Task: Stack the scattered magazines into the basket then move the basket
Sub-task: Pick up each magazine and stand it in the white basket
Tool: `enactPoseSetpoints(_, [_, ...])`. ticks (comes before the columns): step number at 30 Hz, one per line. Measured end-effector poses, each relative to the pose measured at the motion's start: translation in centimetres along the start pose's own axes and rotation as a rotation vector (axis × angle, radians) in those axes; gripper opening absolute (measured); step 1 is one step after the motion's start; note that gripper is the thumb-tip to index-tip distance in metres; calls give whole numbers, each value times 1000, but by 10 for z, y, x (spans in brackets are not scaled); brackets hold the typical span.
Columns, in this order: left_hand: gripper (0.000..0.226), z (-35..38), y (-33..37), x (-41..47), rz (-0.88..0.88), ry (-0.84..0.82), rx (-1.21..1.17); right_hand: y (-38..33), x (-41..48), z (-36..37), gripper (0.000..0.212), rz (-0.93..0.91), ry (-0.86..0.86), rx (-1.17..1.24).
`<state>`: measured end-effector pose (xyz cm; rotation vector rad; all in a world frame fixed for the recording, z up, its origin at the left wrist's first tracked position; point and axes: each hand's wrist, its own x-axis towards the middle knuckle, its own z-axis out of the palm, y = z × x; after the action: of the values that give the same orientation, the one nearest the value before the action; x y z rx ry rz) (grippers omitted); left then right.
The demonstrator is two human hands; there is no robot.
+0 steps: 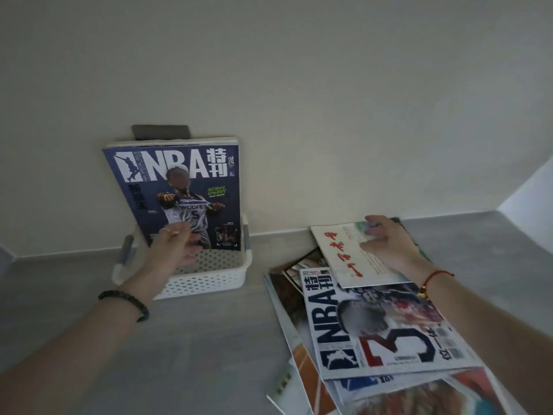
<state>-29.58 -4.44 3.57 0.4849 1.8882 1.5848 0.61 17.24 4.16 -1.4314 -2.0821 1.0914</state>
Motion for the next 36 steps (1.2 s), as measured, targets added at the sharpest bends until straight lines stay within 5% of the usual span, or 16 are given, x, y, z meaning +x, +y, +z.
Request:
enactPoseSetpoints(10, [25, 143, -38, -76, -136, -309, -18, 110, -25, -47, 82, 14, -172, -254])
enactPoseSetpoints(15, [11, 200, -65, -94, -324, -283, -112, 150, -8, -49, 82, -65, -219, -462])
enactPoseSetpoints(24, [28, 236, -82, -118, -404, -289, -354, 174, 38, -48, 52, -344, -347, -748])
enactPoseSetpoints(29, [49, 259, -86, -133, -404, -343, -486, 159, 42, -57, 27, -448, -257, -734])
enactPoseSetpoints(34, [87, 290, -81, -129, -419, -461, -422, 126, -3, -31, 35, -493, -309, -541])
enactPoseSetpoints(36, [74, 299, -78, -128, -426, -424, -504, 115, -32, -15, 27, -497, -364, -383])
